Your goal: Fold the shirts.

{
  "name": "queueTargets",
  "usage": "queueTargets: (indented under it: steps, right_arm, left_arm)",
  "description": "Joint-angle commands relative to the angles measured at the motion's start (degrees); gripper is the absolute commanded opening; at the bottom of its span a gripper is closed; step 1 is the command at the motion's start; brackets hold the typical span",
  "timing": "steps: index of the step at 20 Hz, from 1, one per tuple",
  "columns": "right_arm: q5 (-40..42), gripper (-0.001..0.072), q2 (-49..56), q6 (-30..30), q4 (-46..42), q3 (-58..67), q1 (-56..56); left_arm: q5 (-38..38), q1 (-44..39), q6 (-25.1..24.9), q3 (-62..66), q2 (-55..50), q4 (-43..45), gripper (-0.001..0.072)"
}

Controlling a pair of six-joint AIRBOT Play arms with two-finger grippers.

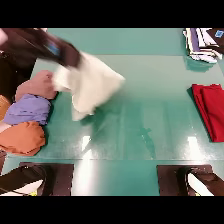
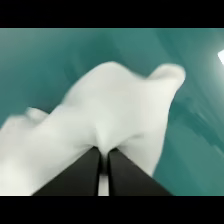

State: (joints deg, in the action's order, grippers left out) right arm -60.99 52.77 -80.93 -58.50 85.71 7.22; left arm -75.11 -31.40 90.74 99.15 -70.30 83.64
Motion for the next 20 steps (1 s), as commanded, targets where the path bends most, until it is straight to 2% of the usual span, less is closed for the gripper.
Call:
queueTargets:
  steps: [1,2,3,5,10,14,17,20]
  right_arm:
    - [-2.7,0.0019,0.0,0.0,0.1,0.5,-0.1]
    - [-3.0,0.0019,0.0,0.0,0.1,0.5,-0.1]
    - [-3.5,0.0020,-0.1,0.0,0.1,0.5,-0.1]
    - [-4.6,0.0019,-0.1,0.0,0.1,0.5,-0.1]
    - [-4.8,0.0019,-0.2,0.0,0.3,0.5,-0.1]
    - [-4.8,0.0019,-0.2,0.0,0.4,0.5,-0.1]
    - [-4.7,0.0019,-0.2,0.0,0.4,0.5,-0.1]
    - [-4.6,0.0019,-0.2,0.0,0.4,0.5,-0.1]
  left_arm:
    - [9.0,-12.6,0.4,-11.9,-2.0,-8.8,0.0439]
    - [12.0,-14.1,-0.7,-13.1,-2.7,-9.1,0.0581]
    - [12.9,-14.3,-2.3,-13.0,-3.2,-8.0,0.0549]
    - [12.8,-11.3,-2.2,-12.4,-3.0,-1.9,0.0553]
    - [11.5,8.7,0.4,-15.0,-3.8,-1.1,0.0553]
    - [14.9,21.7,-1.4,-28.7,-5.3,-13.1,0.0553]
    - [21.6,23.7,-5.3,-38.0,-7.4,-23.0,0.0553]
    - [23.7,23.7,-10.7,-40.8,-11.7,-33.4,0.0552]
